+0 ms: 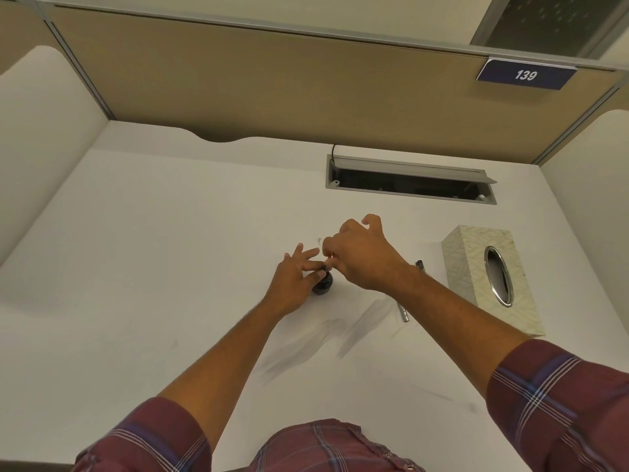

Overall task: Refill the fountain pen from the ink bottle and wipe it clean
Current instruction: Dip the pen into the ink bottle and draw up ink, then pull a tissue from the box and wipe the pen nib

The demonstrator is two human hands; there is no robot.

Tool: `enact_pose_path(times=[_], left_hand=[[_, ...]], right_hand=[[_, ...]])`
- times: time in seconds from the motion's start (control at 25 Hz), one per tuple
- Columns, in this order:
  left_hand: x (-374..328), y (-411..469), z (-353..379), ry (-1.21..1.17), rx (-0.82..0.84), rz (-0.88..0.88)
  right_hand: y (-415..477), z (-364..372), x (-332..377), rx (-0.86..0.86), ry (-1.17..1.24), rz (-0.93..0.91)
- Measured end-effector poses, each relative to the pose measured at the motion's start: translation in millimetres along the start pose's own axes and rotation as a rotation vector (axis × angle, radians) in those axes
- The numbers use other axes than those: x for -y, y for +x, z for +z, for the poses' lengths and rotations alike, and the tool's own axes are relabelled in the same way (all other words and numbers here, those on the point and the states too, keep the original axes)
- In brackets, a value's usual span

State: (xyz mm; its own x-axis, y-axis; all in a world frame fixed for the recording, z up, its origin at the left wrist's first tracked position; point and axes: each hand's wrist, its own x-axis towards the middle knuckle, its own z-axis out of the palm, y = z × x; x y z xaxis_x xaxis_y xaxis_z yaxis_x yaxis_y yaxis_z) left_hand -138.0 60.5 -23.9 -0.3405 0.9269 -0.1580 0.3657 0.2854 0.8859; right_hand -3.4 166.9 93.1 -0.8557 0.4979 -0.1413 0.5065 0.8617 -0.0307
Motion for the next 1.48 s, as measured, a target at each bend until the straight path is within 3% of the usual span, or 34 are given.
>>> enact_pose_path(times=[0.2,0.56,0.68,0.88,1.0,1.12,1.32,1.48], left_hand=[[-0.3,-1.0,2.1,0.012,0.007,0.002],[-6.8,-8.4,-2.7,-0.012,-0.003,-0.008],[-13.9,-20.1,-5.0,-0.113,-0.106,-0.063],[-26.1,-43.6,-3.6,-0.370,-0.467,-0.198],[-37.1,-57.9,2.1,-0.465,-0.580,-0.297],[-50.2,-75.7,15.0,-0.518,-0.531,-0.377],[-65.8,-88.9,37.9,-0.718,-0.312,-0.543],[-78.6,-88.4,43.6,-0.913,-0.189,-0.492]], right_hand=[[-1.1,-0.3,1.6,-0.023,-0.052,-0.023],[-8.6,1.5,9.0,0.019,0.149,0.088],[-12.1,-0.4,8.5,-0.026,0.194,0.140],[-33.1,2.5,5.2,-0.129,0.334,0.209],[-48.2,8.5,5.9,-0.198,0.377,0.248],[-63.5,15.8,8.3,-0.267,0.459,0.330],[-91.8,30.4,18.6,-0.409,0.766,0.467],[-116.8,36.6,31.5,-0.476,0.978,0.542]])
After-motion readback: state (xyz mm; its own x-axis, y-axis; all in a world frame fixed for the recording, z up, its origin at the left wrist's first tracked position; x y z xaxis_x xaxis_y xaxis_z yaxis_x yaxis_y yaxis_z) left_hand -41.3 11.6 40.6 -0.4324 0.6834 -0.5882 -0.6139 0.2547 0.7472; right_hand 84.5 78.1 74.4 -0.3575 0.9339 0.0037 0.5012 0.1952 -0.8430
